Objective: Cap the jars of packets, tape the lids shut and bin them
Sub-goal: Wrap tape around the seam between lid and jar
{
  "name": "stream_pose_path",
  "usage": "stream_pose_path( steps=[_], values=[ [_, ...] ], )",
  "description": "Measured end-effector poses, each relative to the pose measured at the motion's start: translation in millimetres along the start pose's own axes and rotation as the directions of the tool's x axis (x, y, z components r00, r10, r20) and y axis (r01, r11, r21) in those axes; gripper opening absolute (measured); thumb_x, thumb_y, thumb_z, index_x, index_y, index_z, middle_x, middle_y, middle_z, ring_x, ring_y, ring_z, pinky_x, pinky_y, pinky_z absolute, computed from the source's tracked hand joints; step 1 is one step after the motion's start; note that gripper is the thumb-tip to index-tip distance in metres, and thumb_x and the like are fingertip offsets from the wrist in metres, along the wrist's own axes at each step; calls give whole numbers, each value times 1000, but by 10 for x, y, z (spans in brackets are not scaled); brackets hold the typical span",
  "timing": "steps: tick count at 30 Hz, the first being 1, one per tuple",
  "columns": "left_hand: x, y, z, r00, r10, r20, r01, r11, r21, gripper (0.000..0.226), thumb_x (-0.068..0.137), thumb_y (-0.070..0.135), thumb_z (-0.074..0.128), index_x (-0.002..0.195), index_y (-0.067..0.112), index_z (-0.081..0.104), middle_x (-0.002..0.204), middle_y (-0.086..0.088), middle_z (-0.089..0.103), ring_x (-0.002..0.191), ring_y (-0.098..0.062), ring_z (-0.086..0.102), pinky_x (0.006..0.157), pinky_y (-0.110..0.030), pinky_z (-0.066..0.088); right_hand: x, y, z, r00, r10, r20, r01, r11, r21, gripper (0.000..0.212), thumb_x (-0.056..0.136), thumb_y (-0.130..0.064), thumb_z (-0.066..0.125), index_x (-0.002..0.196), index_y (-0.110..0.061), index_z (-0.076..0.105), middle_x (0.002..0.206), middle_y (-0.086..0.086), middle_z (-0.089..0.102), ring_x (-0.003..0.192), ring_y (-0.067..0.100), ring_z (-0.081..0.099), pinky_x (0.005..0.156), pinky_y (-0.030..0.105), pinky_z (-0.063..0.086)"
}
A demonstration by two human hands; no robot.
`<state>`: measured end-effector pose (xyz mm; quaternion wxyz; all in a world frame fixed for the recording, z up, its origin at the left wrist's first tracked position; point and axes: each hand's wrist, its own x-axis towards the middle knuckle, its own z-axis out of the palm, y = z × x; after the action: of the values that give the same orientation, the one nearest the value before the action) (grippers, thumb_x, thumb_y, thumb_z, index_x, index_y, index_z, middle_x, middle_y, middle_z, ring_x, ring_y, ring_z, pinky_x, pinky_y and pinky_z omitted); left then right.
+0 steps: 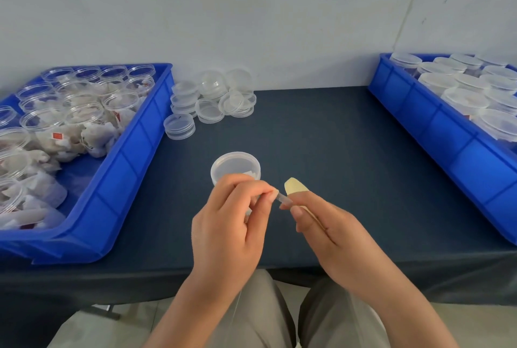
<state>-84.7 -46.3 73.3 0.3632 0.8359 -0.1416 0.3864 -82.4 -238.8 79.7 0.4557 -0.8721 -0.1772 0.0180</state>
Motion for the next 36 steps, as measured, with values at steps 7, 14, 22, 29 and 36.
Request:
stream_pose_path(
  steps=[7,14,22,29,36],
  values=[
    [-141,-296,22,985,-137,-108,125,986,-113,33,104,41,64,127,19,69,119,6,63,109,-18,63,88,-18,47,41,58,-8,997,50,-58,-52,998,-26,26,105,-57,37,104,-47,60,87,-6,63,80,16,62,66,24,48],
    [-77,-609,223,816,-542,200,577,781,-237,115,69,64,89,159,43,21,143,48,33,137,18,36,102,0,36,212,25,-13,996,89,-18,-90,989,-117,27,102,-62,34,101,-45,56,85,-8,64,80,12,68,63,32,52],
    [55,-702,120,815,-528,239,577,777,-251,71,75,73,74,138,56,47,131,35,57,124,8,58,86,-10,53,364,10,-55,990,134,35,-124,969,-212,33,97,-70,29,95,-48,53,88,-11,66,82,5,69,61,25,53],
    [136,-605,86,804,-473,361,581,755,-304,44,98,56,55,141,57,44,133,35,55,125,6,56,87,-5,48,476,-9,-57,982,151,116,-121,966,-229,47,106,-63,41,86,-21,50,84,8,59,58,11,44,58,34,42],
    [256,-587,158,798,-479,366,579,777,-247,29,88,69,49,112,53,49,113,27,62,106,-1,66,77,-17,55,569,-56,-36,988,121,94,-87,947,-308,44,107,-62,42,85,-26,57,85,-21,59,64,-1,54,56,16,43]
  ],
)
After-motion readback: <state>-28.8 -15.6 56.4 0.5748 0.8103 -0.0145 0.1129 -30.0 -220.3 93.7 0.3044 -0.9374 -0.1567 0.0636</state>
